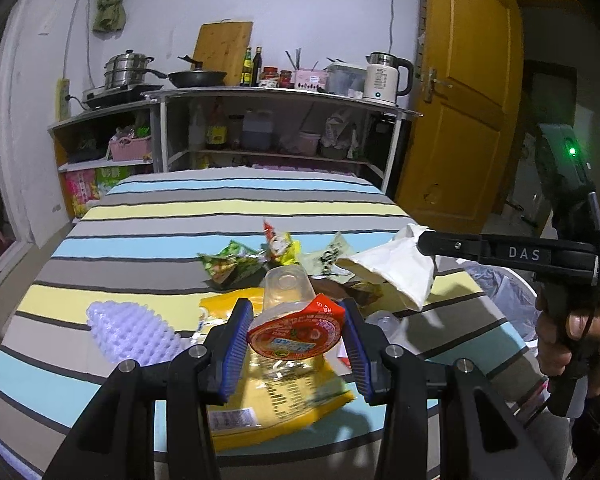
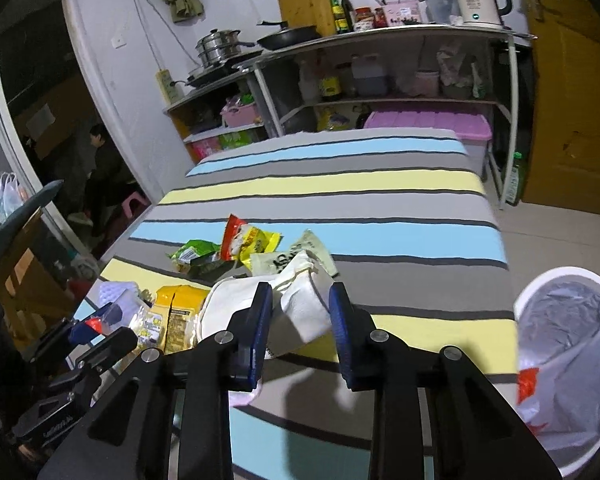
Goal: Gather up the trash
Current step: 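Grasp the white tissue with the right gripper while the left gripper holds the cup, then carry the cup and tissue to the bin and open both grippers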
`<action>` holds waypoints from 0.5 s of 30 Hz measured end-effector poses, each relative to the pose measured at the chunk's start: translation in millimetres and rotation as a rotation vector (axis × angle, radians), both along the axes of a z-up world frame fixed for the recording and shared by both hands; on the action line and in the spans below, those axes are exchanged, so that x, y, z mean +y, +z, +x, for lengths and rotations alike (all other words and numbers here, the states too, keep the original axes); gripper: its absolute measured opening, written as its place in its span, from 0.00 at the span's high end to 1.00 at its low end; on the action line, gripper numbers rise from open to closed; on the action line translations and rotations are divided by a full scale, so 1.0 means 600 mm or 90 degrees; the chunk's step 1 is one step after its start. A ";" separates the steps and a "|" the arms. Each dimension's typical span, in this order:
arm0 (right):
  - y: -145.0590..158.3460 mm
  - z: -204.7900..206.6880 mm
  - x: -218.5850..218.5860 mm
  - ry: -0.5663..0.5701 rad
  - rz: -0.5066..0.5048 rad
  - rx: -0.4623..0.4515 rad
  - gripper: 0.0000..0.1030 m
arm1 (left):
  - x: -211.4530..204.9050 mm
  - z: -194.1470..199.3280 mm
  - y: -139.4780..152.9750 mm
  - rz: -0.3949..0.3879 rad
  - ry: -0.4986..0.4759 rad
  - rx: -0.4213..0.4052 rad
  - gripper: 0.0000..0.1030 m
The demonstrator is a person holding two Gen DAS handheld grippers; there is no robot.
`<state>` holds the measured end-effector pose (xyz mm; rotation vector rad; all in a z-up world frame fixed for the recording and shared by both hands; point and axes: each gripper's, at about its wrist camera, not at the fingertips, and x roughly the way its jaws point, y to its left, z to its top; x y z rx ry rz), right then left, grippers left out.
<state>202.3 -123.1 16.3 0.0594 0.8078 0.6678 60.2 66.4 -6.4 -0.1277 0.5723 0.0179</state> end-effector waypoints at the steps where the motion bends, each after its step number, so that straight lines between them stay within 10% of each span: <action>1: 0.002 -0.001 -0.006 -0.004 0.001 -0.002 0.71 | -0.006 0.001 0.003 0.001 -0.004 -0.001 0.57; 15: 0.018 -0.024 -0.113 -0.077 0.022 -0.018 0.71 | -0.080 0.032 0.037 0.004 -0.067 -0.016 0.57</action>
